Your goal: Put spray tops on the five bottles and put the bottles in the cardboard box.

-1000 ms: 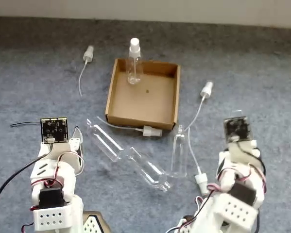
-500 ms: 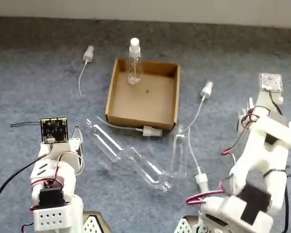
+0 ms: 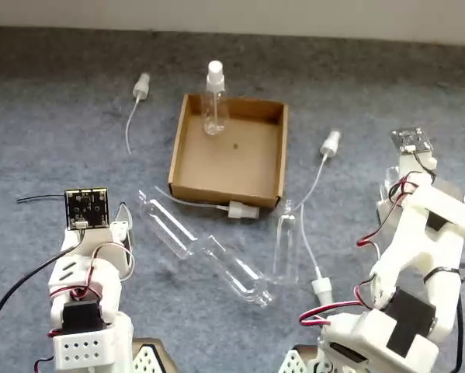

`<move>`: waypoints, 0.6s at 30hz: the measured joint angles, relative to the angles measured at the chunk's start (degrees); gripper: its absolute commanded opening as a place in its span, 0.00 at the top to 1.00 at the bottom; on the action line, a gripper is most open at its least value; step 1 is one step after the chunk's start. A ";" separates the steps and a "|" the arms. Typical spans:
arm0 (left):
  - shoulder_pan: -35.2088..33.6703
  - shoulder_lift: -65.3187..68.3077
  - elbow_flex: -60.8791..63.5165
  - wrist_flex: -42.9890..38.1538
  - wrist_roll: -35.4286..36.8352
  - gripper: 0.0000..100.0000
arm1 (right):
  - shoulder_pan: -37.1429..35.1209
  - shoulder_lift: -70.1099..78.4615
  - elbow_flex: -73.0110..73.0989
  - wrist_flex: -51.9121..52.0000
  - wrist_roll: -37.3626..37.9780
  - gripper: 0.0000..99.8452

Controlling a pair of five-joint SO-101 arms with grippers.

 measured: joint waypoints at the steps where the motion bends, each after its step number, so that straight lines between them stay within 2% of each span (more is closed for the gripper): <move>1: 0.00 0.00 0.00 0.09 0.00 0.86 | 0.00 -0.70 0.00 0.62 2.37 0.59; 3: 0.00 0.00 0.00 0.70 0.00 0.86 | -0.35 -2.11 -1.76 1.58 9.14 0.59; 8: 0.00 0.00 0.00 1.58 0.00 0.86 | -4.22 -4.31 -5.98 6.51 33.41 0.59; 9: 0.00 0.00 0.00 1.58 0.00 0.86 | -4.48 -4.31 -6.07 6.42 36.13 0.59; 12: 0.00 0.00 0.00 1.58 0.00 0.86 | -4.48 -2.90 -6.59 3.78 37.89 0.60; 15: 0.00 0.00 0.00 1.58 0.00 0.86 | -1.85 1.76 -6.68 -2.29 34.37 0.63; 18: 0.00 0.00 0.00 1.58 0.00 0.86 | 3.08 6.42 -7.03 -7.21 27.60 0.84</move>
